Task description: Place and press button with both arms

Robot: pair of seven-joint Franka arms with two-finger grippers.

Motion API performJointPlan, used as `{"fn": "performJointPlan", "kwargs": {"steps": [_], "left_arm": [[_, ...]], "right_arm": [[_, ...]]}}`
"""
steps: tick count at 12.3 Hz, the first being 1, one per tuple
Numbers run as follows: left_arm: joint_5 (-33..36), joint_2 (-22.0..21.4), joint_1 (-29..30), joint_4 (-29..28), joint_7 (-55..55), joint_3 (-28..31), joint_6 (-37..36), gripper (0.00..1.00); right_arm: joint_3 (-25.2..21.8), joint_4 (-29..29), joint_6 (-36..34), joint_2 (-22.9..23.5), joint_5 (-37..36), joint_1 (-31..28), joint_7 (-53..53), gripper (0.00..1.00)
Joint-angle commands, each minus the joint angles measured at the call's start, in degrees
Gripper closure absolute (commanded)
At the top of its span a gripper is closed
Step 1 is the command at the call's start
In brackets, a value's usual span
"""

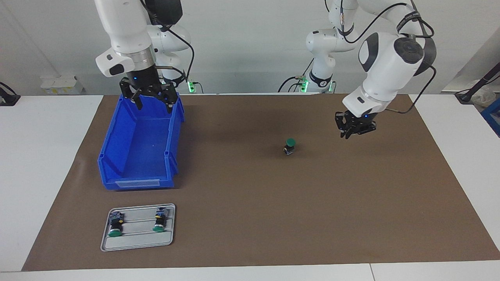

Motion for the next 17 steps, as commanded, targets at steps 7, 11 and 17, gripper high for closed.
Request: {"fn": "performJointPlan", "kwargs": {"steps": [7,11,17], "left_arm": [[3.0,-4.3,3.0,0.2,-11.2,-0.4,-3.4,0.00],[3.0,-4.7,2.8,0.2,-10.3,-0.2,-4.0,0.00],[3.0,-5.6,3.7,-1.5,-10.8,-0.2,-4.1,0.00]], "right_arm": [[0.1,13.5,5.6,18.4,-0.5,19.7,34.8,0.04],[0.1,17.0,7.9,24.6,-1.0,26.0,43.1,0.05],[-0.1,19.8,12.6,31.5,-1.2,30.6,48.1,0.05]]}}
